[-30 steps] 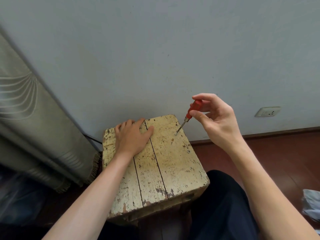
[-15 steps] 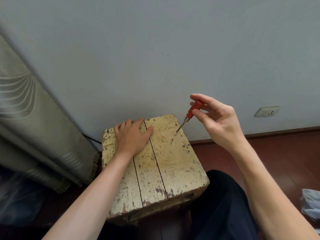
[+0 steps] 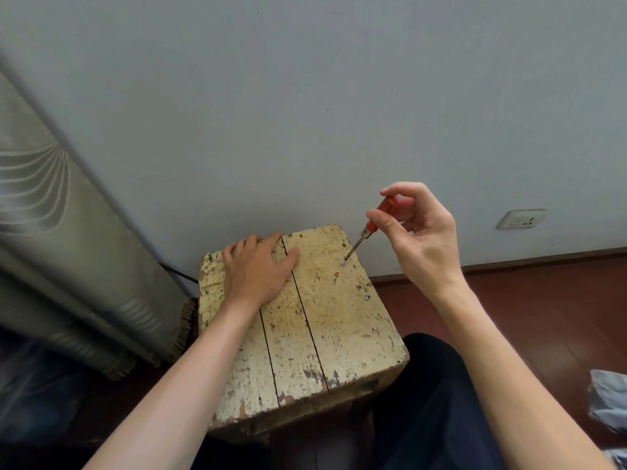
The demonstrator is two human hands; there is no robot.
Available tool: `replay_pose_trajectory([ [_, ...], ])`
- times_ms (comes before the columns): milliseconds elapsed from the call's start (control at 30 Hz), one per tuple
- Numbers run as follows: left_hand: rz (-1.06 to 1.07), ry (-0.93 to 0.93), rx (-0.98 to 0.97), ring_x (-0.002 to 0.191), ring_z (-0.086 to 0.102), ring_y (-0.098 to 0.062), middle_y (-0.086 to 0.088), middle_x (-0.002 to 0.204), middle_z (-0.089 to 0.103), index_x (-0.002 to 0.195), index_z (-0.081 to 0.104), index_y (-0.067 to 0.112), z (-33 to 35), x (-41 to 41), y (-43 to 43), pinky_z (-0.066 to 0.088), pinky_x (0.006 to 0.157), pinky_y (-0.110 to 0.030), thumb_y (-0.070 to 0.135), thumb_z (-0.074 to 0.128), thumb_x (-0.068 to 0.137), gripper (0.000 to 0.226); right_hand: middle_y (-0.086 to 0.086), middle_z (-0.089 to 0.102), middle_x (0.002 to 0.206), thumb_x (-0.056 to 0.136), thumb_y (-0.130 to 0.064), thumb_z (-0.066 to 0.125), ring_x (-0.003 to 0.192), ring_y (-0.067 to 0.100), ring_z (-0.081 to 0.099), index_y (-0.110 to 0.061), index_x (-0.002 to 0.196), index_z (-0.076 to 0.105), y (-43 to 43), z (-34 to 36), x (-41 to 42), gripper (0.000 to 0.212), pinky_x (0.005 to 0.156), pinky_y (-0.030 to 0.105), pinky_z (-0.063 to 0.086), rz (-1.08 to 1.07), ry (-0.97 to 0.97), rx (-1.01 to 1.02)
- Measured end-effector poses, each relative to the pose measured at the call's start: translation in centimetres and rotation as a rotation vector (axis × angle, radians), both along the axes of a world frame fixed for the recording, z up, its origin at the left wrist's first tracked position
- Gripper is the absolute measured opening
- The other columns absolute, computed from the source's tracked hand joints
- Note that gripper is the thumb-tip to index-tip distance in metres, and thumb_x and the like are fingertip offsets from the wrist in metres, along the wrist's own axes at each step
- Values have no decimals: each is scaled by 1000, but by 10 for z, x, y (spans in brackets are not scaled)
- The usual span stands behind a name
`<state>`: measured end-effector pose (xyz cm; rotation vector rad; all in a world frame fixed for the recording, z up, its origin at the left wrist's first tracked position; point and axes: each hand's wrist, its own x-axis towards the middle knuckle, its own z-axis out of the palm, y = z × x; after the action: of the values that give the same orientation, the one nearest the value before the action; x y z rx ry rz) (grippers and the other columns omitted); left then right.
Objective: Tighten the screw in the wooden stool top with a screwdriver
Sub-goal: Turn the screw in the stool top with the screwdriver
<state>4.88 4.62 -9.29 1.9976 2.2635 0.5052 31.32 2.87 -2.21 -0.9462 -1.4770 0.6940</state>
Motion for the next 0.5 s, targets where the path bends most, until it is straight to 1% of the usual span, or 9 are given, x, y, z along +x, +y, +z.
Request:
replay_pose_trajectory([
  [67, 0, 1, 1, 133, 43, -21, 0, 136, 56, 149, 47, 38, -1, 0, 0, 23, 113, -42, 80, 27, 91, 74, 6, 77, 100, 95, -17, 84, 93, 27, 80, -26, 118, 73, -1, 0, 2, 27, 76, 42, 61, -4, -24, 4],
  [100, -1, 1, 1, 133, 43, -21, 1, 136, 56, 149, 47, 38, -1, 0, 0, 23, 113, -42, 80, 27, 91, 74, 2, 77, 103, 96, -18, 84, 97, 24, 80, -26, 121, 74, -1, -1, 4, 28, 77, 43, 62, -3, -61, 7],
  [200, -1, 1, 5, 132, 44, -21, 1, 135, 57, 149, 47, 38, -1, 0, 0, 23, 113, -42, 79, 29, 92, 72, -12, 77, 116, 101, -15, 78, 117, 16, 75, -30, 137, 71, -1, 0, 14, 40, 90, 44, 62, 48, -185, -6],
  [267, 1, 2, 5, 132, 44, -21, 1, 135, 57, 149, 47, 38, -1, 0, 0, 23, 112, -42, 78, 30, 92, 71, -16, 76, 123, 103, -9, 74, 122, 12, 73, -33, 140, 69, -2, 1, 18, 45, 98, 43, 62, 93, -201, -17],
  [333, 2, 2, 4, 131, 44, -21, 1, 134, 57, 149, 47, 38, -1, 0, 0, 23, 112, -42, 78, 30, 92, 71, -11, 78, 122, 103, -4, 72, 117, 13, 77, -33, 136, 71, -2, 3, 18, 45, 102, 44, 62, 132, -151, -36],
  [400, 1, 0, 6, 131, 44, -20, 1, 134, 57, 149, 48, 38, 0, 1, 0, 23, 112, -42, 78, 30, 93, 71, -7, 79, 115, 102, -3, 73, 111, 16, 79, -32, 132, 71, -3, 4, 17, 42, 101, 45, 62, 127, -132, -40],
  [500, 2, -1, 9, 131, 44, -20, 1, 134, 57, 148, 48, 37, 0, 1, -1, 23, 112, -42, 78, 31, 93, 71, -9, 79, 103, 100, -8, 77, 105, 13, 78, -33, 129, 69, -3, 3, 14, 39, 90, 31, 60, 72, -158, -23],
])
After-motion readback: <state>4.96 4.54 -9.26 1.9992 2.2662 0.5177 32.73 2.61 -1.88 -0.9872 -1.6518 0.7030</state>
